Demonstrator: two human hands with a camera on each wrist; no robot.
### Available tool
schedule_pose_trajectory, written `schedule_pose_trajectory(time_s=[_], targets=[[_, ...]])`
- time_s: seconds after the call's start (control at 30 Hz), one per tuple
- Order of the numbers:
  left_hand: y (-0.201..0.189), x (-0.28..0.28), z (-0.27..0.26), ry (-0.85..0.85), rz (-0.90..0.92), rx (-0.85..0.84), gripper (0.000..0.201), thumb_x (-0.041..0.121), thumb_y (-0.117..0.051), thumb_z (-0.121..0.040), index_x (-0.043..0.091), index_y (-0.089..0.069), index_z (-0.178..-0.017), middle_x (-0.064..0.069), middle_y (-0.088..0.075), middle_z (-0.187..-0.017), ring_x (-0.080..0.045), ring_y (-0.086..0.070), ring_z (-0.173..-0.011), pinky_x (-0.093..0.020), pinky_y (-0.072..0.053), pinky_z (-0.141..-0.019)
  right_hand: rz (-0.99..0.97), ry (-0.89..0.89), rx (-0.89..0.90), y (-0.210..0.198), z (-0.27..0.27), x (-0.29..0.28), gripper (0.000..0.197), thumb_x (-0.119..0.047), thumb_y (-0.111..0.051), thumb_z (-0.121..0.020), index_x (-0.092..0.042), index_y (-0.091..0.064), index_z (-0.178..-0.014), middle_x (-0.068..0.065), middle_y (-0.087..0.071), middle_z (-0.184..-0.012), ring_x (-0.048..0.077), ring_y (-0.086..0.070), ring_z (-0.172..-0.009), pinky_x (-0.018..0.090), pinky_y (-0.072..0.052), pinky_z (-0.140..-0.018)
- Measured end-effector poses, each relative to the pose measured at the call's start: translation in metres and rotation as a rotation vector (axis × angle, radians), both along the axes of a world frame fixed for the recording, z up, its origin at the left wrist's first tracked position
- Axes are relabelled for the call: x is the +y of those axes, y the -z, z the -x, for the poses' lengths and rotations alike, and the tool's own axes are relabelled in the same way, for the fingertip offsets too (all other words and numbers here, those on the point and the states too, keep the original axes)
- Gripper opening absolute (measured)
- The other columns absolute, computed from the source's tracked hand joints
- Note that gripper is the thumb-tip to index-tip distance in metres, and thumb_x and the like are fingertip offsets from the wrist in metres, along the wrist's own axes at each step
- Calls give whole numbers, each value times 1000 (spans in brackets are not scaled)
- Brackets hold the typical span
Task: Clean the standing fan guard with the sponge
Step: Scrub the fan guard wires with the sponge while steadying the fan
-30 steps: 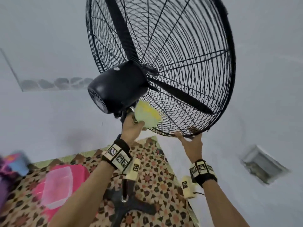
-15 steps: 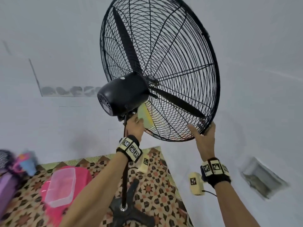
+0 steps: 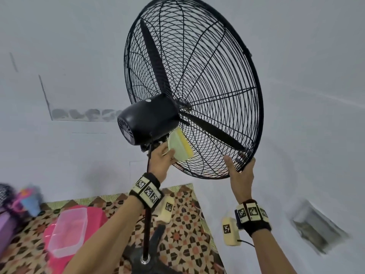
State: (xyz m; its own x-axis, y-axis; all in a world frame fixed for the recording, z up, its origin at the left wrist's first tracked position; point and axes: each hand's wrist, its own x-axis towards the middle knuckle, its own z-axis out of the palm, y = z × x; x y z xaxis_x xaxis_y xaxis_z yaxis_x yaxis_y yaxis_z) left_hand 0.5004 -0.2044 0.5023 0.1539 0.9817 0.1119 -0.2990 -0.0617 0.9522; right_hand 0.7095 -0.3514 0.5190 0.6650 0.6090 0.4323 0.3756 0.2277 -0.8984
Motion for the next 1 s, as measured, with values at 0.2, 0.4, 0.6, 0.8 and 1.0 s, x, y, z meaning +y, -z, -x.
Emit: schedule_pose_trajectory(time_s=[0.2, 0.4, 0.6, 0.8, 1.0], targets=[[7, 14, 0, -114, 4, 82, 35, 6, -58, -105, 6, -61, -139, -7, -66, -129, -29, -64, -119, -48, -59, -98, -11, 7, -39, 3, 3, 3, 81, -56, -79, -85, -29, -37, -149, -7, -59, -141, 12, -57, -129, 37, -44, -113], [8, 11, 7, 27, -20, 47, 36, 3, -57, -105, 1, -59, -140, -14, -64, -133, -31, -64, -119, -36, -63, -87, -29, 26, -26, 9, 2, 0, 77, -54, -79, -86, -32, -37, -147, -8, -59, -141, 10, -57, -128, 37, -45, -112], [3, 14, 13, -67, 26, 65, 35, 1, -55, -105, -1, -58, -140, -14, -62, -132, -35, -61, -121, -40, -60, -86, -40, 17, -20, 7, 8, 3, 85, -65, -79, -81, -32, -38, -148, -8, -58, -143, 12, -55, -132, 42, -45, -115], [-3, -5, 10, 56, -34, 41, 31, -1, -54, -105, 2, -59, -136, -5, -66, -122, -23, -66, -114, -26, -62, -82, -24, 44, -9, 9, 4, 1, 84, -63, -78, -82, -32, -37, -149, -7, -58, -144, 12, -56, -132, 45, -44, -116], [21, -11, 12, -93, 76, 44, 41, 1, -55, -105, 3, -54, -146, -12, -60, -137, -30, -59, -122, -49, -56, -103, -18, 26, -23, 2, 10, 2, 79, -57, -79, -85, -31, -39, -148, -11, -59, -142, 9, -56, -131, 38, -44, -114]])
